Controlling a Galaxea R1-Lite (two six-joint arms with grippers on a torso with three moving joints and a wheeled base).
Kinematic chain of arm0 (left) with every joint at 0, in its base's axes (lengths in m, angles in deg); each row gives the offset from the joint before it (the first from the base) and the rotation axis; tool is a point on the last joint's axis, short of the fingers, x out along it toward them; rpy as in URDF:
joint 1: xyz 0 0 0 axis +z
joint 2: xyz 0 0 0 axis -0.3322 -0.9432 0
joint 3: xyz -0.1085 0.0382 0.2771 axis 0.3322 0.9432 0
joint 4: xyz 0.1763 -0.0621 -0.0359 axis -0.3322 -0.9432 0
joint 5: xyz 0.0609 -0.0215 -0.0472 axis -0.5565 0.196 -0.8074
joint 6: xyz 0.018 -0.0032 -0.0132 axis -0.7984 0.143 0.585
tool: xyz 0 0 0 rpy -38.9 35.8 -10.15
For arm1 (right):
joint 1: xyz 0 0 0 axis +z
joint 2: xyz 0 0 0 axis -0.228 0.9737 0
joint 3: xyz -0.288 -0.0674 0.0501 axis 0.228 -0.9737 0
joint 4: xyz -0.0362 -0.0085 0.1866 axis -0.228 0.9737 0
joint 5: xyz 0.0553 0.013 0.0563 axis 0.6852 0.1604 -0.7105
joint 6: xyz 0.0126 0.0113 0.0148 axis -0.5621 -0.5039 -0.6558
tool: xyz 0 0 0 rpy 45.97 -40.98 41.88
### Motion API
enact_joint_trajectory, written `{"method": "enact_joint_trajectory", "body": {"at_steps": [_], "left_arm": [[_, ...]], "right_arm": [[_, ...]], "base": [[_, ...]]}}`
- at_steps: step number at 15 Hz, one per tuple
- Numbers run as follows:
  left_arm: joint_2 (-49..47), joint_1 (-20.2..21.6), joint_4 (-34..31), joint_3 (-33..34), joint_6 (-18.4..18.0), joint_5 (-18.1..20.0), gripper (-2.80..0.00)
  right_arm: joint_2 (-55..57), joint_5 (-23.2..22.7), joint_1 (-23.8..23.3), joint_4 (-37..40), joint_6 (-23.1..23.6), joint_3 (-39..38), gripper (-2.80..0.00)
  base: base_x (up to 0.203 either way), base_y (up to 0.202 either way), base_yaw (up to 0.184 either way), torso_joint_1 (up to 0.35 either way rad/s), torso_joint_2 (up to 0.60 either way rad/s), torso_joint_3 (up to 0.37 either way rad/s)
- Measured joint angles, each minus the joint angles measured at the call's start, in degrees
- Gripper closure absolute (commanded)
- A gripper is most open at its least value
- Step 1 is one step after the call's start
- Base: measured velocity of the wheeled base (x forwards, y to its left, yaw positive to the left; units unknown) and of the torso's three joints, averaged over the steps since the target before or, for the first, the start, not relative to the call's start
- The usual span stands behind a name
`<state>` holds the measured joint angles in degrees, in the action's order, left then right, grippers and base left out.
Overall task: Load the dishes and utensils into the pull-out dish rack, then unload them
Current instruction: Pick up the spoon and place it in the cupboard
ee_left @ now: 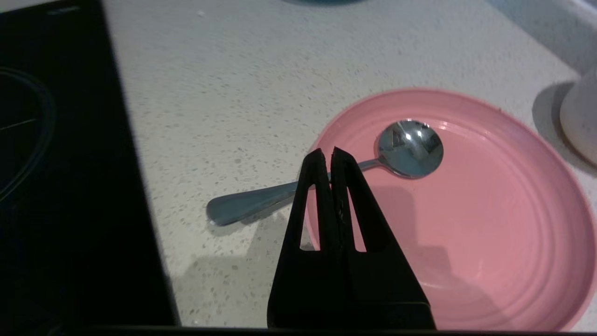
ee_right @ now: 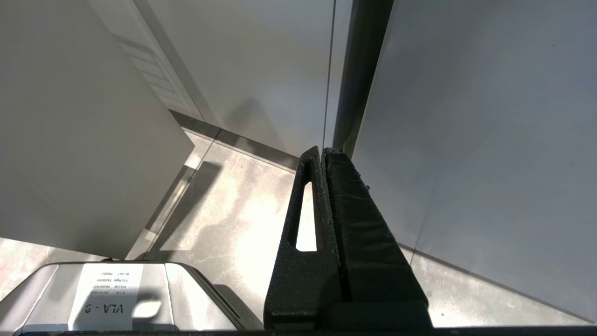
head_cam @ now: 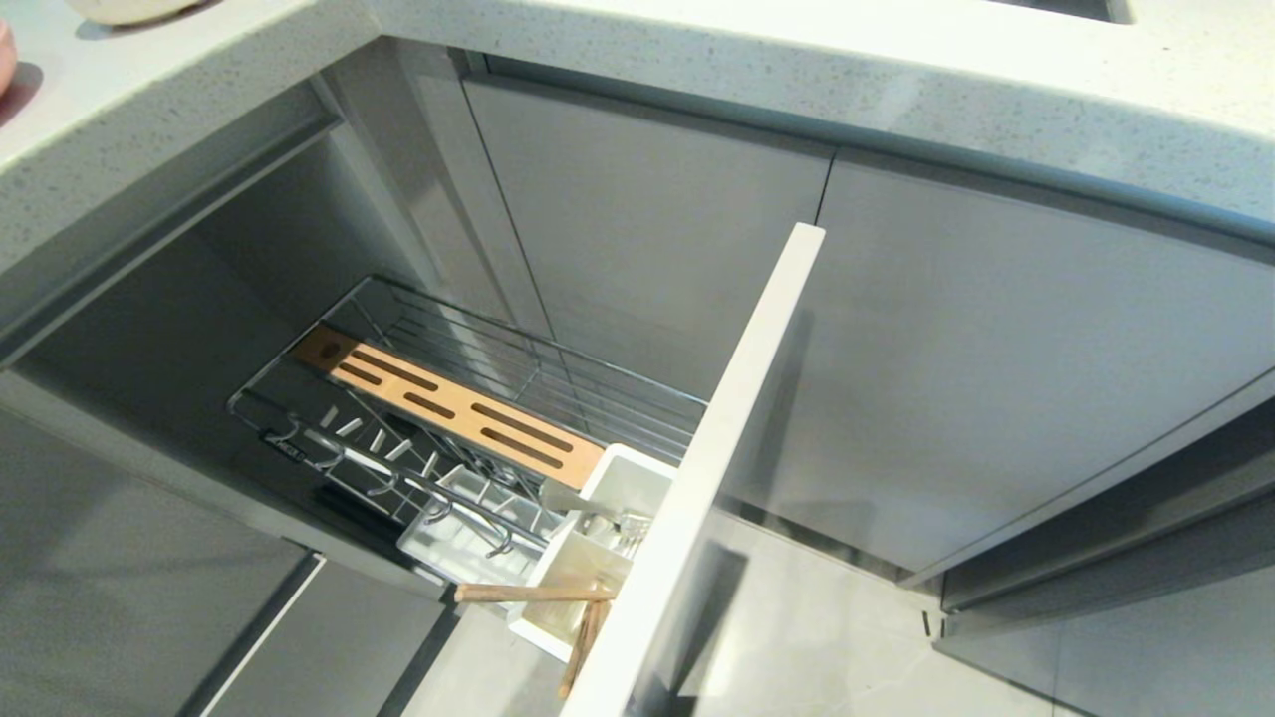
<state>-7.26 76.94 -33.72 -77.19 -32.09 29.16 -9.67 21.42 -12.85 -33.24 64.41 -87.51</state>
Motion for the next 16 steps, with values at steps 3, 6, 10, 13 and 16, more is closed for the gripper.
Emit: {"method": "enact_joint_trajectory", "body": {"at_steps": [3, 6, 10, 13, 16], "left_arm": [[-2.76, 1.72, -0.22, -0.73, -2.48, 7.73, 0.0], [-4.54, 2.3, -3.01, -0.83, -8.13, 19.43, 0.0], [-6.17, 3.47, -11.12, -0.86, -21.59, 27.21, 0.0], [-7.2, 5.79, -13.97, -0.93, -28.41, 29.48, 0.0], [-7.29, 7.66, -13.53, -0.94, -28.2, 30.81, 0.0]], "right_arm": [[0.0, 0.0, 0.0, 0.0, 0.0, 0.0, 0.0], [0.0, 0.02, -0.02, 0.0, 0.0, 0.0, 0.0], [0.0, 0.02, -0.02, 0.0, 0.0, 0.0, 0.0], [0.0, 0.02, -0.02, 0.0, 0.0, 0.0, 0.0], [0.0, 0.02, 0.0, 0.0, 0.0, 0.0, 0.0]], "base": [[0.0, 0.0, 0.0, 0.0, 0.0, 0.0], [0.0, 0.0, 0.0, 0.0, 0.0, 0.0], [0.0, 0.0, 0.0, 0.0, 0.0, 0.0], [0.0, 0.0, 0.0, 0.0, 0.0, 0.0], [0.0, 0.0, 0.0, 0.0, 0.0, 0.0]]}}
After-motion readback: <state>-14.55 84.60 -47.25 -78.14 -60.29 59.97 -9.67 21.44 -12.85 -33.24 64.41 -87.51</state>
